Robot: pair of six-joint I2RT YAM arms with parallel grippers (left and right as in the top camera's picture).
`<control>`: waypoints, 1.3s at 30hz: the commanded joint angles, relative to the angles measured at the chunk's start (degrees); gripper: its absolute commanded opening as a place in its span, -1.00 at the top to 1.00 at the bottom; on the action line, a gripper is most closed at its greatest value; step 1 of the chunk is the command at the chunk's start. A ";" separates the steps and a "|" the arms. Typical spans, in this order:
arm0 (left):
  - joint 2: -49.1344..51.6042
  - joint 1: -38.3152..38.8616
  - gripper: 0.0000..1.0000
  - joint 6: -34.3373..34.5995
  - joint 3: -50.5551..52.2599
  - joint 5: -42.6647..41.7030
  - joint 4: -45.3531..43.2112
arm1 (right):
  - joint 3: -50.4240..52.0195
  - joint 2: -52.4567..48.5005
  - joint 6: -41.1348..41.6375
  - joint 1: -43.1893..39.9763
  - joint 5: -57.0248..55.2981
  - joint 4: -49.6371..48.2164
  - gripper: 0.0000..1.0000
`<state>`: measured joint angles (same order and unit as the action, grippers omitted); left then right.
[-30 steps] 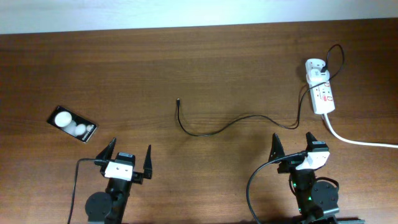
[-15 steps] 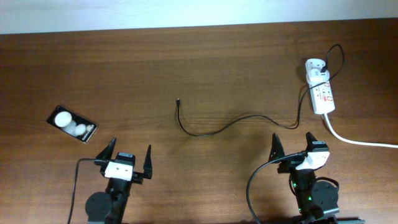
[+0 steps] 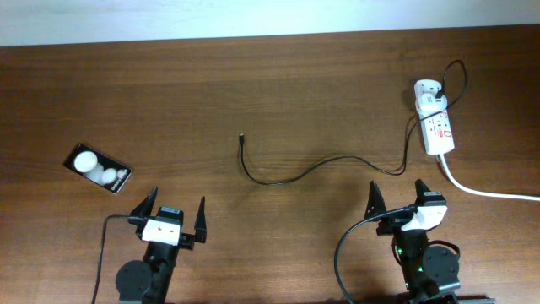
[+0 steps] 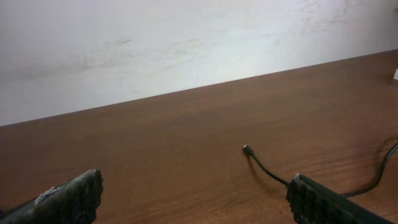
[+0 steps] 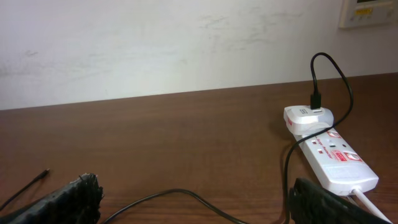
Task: Plug charger to phone and switch on socket
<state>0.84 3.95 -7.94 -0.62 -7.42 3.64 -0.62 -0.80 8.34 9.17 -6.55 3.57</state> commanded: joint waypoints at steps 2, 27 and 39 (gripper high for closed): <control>-0.55 -0.26 -0.98 -0.76 0.11 0.17 0.33 | 0.31 0.59 -0.39 -0.20 0.07 0.48 -0.97; -0.55 -0.26 -0.98 -0.74 0.09 0.20 0.31 | 0.31 0.59 -0.39 -0.20 0.07 0.48 -0.97; -0.55 -0.37 -0.98 -0.74 0.02 1.01 -4.48 | 0.31 0.59 -0.39 -0.20 0.07 0.48 -0.97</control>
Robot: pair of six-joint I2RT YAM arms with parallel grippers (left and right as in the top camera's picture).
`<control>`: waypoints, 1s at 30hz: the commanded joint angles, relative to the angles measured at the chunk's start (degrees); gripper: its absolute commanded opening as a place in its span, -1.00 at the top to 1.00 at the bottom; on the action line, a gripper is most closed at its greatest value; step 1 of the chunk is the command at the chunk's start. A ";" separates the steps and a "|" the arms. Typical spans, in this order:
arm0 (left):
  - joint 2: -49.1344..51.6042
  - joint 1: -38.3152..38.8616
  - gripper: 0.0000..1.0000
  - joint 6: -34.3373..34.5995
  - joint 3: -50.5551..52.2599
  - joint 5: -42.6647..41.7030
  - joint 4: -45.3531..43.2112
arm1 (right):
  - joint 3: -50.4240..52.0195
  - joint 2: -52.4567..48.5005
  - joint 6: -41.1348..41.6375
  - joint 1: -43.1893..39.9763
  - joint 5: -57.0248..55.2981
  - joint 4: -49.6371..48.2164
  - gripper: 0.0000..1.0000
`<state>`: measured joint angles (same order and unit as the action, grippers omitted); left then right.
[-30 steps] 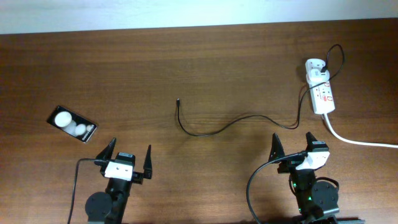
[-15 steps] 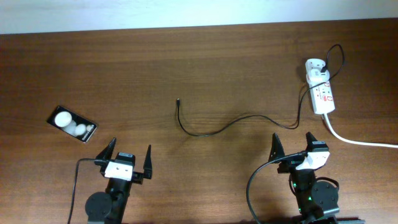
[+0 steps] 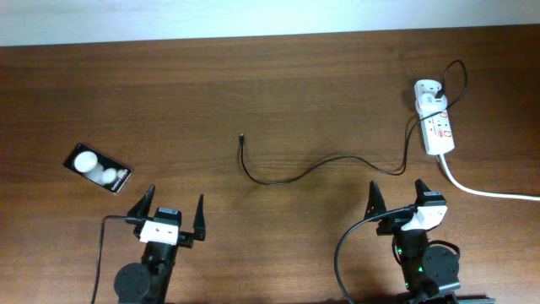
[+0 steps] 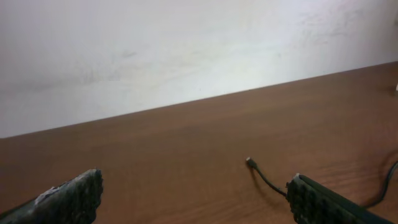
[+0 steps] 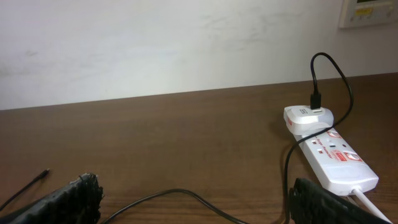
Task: Plug charger to phone and switch on socket
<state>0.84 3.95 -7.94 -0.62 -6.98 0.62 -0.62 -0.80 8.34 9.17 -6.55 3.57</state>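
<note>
A black phone (image 3: 99, 169) with white round patches lies face down at the table's left. The thin black charger cable (image 3: 304, 169) snakes across the middle; its free plug end (image 3: 241, 136) (image 4: 249, 162) lies bare on the wood. Its other end goes into a white adapter on the white socket strip (image 3: 434, 118) (image 5: 333, 158) at the far right. My left gripper (image 3: 171, 214) (image 4: 193, 199) is open at the near edge, right of the phone. Near the front right, my right gripper (image 3: 396, 198) (image 5: 193, 202) stands open, empty, short of the strip.
The brown wooden table (image 3: 270, 76) carries a white mains lead (image 3: 485, 192) running off the right edge from the strip. A white wall (image 5: 155, 43) rises behind the table's far edge.
My left gripper has shifted slightly back and tilted up a little, so the cable's plug end sits lower in its view. The right gripper, phone and cable have not moved.
</note>
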 commanded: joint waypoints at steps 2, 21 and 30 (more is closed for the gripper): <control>-0.37 -0.37 -0.98 -0.74 -0.85 0.61 -2.27 | 0.31 0.59 -0.37 -0.20 0.07 0.48 -0.97; 39.52 -0.37 -0.98 -0.76 -40.92 3.61 7.69 | 0.31 0.59 -0.39 -0.20 0.07 0.48 -0.97; 69.85 -0.37 -0.98 -0.76 -74.34 -0.15 32.02 | 0.31 0.59 -0.39 -0.20 0.07 0.48 -0.97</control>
<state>64.12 3.92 -7.97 -66.59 -5.41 28.82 -0.62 -0.67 8.34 9.17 -6.37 3.57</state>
